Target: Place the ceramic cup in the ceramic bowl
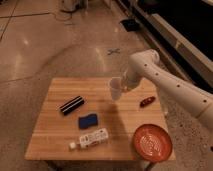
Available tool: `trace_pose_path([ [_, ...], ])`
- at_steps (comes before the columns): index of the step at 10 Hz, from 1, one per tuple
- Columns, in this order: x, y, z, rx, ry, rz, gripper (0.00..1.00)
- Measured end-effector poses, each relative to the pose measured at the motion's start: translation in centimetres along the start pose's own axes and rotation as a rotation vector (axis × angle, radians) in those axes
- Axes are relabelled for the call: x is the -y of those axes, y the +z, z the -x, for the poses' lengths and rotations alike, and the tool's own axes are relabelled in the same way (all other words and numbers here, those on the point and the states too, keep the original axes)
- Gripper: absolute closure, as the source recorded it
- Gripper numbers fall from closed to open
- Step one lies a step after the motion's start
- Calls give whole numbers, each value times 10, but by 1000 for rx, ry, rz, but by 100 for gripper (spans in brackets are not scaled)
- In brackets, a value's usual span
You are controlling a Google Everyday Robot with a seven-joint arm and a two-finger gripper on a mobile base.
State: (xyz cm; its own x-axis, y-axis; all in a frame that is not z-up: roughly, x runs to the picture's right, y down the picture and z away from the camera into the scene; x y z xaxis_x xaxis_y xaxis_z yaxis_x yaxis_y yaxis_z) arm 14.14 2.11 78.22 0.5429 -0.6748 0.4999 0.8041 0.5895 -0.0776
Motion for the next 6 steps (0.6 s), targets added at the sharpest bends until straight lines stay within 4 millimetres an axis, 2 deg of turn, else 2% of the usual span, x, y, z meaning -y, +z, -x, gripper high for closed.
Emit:
trace_pose_path([
  [3, -50, -24, 20, 18, -79, -6, 100],
  [6, -99, -37, 37, 39, -124, -11, 100],
])
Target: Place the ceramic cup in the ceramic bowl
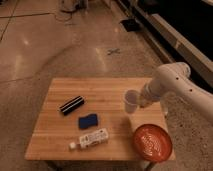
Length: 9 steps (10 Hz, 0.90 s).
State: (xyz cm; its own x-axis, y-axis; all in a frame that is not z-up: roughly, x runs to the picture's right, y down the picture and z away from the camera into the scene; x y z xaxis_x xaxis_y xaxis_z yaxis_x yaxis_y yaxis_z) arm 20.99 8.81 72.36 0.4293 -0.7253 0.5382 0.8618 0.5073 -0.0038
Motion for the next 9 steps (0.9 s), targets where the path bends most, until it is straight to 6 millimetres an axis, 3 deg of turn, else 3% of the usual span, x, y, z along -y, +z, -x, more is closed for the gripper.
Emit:
trace_pose_path([
  [3, -47, -6, 13, 9, -25, -16, 100],
  [9, -112, -5, 20, 18, -54, -37, 100],
])
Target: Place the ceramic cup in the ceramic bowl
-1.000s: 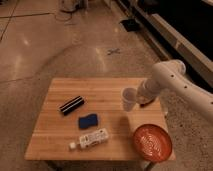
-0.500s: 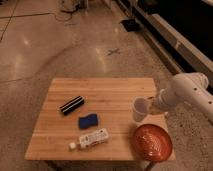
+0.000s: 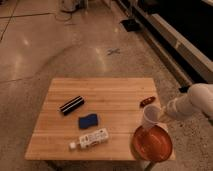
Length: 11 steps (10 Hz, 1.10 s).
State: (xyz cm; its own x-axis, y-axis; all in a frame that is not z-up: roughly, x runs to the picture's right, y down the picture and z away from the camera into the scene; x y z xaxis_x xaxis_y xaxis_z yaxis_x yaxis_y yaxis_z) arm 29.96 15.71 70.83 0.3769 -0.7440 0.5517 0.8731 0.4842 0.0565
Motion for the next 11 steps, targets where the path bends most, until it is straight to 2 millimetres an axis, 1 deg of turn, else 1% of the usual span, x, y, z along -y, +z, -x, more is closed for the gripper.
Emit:
trace_pose_path([
  [1, -11, 2, 1, 0, 0, 8, 93],
  [4, -29, 7, 6, 9, 0, 28, 64],
  [6, -34, 5, 12, 17, 0, 23, 44],
  [7, -32, 2, 15, 21, -10, 17, 32],
  [8, -32, 0, 18, 24, -16, 13, 23],
  [9, -31, 0, 20, 26, -24, 11, 20],
  [11, -29, -4, 24, 32, -47, 5, 20],
])
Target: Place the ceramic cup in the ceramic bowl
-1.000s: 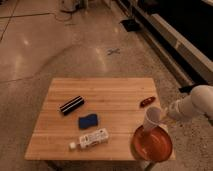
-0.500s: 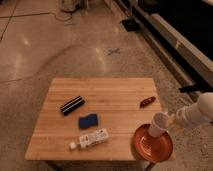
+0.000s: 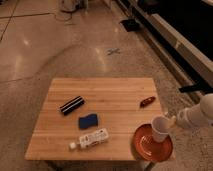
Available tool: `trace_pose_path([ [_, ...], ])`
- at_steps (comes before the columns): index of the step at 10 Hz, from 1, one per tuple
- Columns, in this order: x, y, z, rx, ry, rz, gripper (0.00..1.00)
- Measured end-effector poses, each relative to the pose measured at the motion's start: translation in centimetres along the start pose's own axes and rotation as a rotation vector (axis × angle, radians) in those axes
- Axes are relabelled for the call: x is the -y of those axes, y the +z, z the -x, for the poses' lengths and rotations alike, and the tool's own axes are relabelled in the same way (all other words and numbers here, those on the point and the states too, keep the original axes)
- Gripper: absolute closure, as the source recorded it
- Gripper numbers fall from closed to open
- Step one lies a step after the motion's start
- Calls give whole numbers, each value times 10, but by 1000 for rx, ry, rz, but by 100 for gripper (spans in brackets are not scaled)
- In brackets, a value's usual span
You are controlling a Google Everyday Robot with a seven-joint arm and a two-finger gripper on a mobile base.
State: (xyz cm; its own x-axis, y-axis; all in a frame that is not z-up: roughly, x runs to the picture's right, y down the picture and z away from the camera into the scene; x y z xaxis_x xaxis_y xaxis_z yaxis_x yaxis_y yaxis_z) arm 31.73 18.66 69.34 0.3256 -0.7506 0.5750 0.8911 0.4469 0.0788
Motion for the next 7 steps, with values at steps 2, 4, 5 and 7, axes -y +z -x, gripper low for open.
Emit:
trace_pose_path([
  [2, 5, -5, 1, 1, -19, -14, 20],
  [4, 25, -20, -10, -27, -9, -72, 20],
  [5, 45, -31, -21, -49, 23, -121, 20],
  [7, 84, -51, -41, -71, 99, -208, 20],
])
